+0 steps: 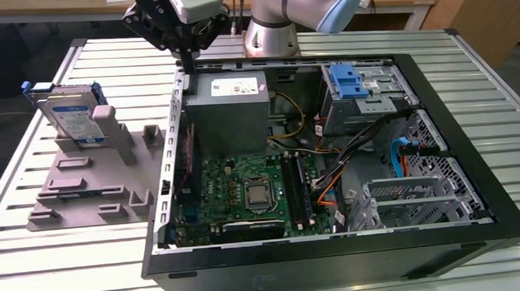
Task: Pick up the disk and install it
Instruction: 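Reach for the disk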
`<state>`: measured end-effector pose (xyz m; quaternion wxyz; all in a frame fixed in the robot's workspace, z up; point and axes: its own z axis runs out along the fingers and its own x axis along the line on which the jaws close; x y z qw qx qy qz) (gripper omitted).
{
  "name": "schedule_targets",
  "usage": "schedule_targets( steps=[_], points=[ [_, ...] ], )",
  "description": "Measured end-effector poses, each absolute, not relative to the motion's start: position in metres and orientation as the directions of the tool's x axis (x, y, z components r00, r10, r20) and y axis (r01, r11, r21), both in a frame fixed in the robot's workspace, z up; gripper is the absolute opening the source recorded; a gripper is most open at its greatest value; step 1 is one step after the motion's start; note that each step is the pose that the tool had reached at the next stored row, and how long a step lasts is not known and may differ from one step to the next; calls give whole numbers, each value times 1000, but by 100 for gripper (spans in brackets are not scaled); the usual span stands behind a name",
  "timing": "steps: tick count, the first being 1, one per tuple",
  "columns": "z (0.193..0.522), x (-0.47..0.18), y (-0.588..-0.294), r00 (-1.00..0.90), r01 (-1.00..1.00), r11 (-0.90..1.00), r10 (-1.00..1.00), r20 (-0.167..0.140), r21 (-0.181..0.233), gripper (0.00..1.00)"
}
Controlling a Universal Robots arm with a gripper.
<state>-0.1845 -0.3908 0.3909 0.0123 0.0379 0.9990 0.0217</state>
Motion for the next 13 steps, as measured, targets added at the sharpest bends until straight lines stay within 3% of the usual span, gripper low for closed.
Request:
schedule_targets(
  steps=[13],
  points=[
    [390, -196, -390, -997, 75, 996, 76, -23, 44, 11]
  ],
)
